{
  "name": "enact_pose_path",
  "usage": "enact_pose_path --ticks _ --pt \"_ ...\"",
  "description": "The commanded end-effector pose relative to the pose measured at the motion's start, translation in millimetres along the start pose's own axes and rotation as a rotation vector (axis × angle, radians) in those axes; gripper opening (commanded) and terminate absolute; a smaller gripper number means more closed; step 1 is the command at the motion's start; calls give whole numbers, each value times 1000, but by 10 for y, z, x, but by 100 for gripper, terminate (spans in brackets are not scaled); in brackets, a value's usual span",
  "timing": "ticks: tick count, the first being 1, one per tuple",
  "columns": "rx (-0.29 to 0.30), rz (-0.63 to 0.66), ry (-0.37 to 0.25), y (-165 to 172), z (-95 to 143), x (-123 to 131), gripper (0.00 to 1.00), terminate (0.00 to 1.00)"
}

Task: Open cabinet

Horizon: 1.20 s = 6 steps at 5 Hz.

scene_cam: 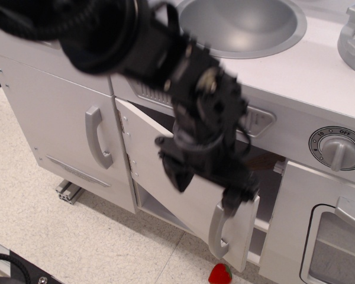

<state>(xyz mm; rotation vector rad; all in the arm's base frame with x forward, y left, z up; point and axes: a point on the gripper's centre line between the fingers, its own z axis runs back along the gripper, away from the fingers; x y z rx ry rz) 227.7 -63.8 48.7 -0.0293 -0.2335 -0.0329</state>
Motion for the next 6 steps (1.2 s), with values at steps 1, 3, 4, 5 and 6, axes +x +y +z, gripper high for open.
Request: enact_pose_path --ticks 1,3,4,5,6 --pt "-40 51 -74 -182 17 550 100 0" --pt "-32 9 -152 -217 -300 704 100 0" --pt "-35 5 -123 -161 -444 643 100 0" --pt "-9 16 -73 -73 -492 418 100 0" --pt "32 53 -31 58 -517 158 100 0"
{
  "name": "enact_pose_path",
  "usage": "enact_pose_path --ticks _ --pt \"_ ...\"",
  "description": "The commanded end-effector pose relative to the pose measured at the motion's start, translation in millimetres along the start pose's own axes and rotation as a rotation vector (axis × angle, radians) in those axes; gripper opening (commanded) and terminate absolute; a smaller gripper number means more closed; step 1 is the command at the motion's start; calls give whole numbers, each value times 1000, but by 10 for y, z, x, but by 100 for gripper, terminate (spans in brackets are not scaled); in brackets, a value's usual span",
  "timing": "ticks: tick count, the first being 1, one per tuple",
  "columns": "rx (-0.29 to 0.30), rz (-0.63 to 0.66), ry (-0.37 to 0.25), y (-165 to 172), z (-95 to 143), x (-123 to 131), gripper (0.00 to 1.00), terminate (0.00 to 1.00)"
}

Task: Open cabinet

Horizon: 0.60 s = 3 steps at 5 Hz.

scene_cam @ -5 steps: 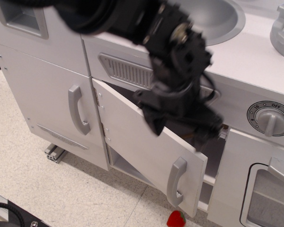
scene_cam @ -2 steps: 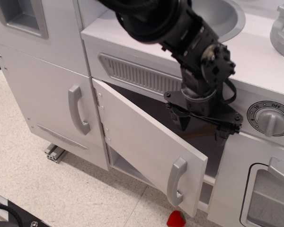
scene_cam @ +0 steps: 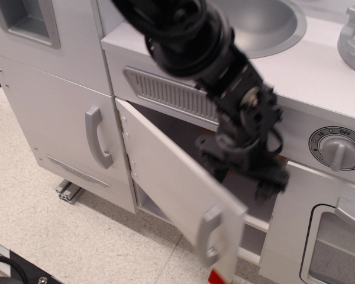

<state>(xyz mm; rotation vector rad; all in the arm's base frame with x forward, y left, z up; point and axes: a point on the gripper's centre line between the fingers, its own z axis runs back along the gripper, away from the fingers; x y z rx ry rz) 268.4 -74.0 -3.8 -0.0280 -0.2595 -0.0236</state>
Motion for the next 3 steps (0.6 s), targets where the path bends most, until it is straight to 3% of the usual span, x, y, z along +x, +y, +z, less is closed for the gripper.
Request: enact_pose_path --ticks 1,3 --pt "79 88 48 364 105 -339 100 0" --pt "174 129 41 893 66 -466 100 0"
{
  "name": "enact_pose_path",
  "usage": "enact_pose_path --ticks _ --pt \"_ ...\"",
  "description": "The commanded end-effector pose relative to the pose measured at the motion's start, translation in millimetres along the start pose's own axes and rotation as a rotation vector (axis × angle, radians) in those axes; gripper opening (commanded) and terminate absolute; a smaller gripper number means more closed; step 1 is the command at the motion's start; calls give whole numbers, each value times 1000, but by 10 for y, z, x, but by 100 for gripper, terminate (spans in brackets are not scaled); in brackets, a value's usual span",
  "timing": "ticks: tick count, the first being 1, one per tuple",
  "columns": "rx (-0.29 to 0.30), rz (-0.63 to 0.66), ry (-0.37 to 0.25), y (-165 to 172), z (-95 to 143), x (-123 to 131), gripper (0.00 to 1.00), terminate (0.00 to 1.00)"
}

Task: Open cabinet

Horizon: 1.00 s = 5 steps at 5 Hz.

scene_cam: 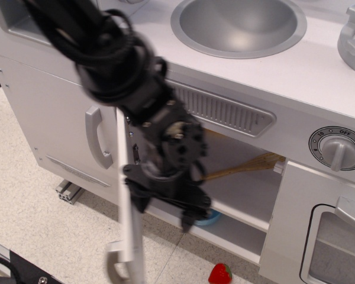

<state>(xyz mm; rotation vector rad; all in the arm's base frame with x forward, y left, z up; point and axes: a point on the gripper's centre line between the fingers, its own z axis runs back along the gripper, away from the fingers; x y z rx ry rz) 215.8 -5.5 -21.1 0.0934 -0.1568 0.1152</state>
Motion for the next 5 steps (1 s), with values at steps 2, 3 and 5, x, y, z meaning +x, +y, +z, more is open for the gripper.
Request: enact_pose_path --ticks 2,3,5 --pt "45 -2 -59 361 100 178 100 0" --pt "45 -2 -59 361 100 178 100 0" --pt "45 -2 -59 361 100 178 100 100"
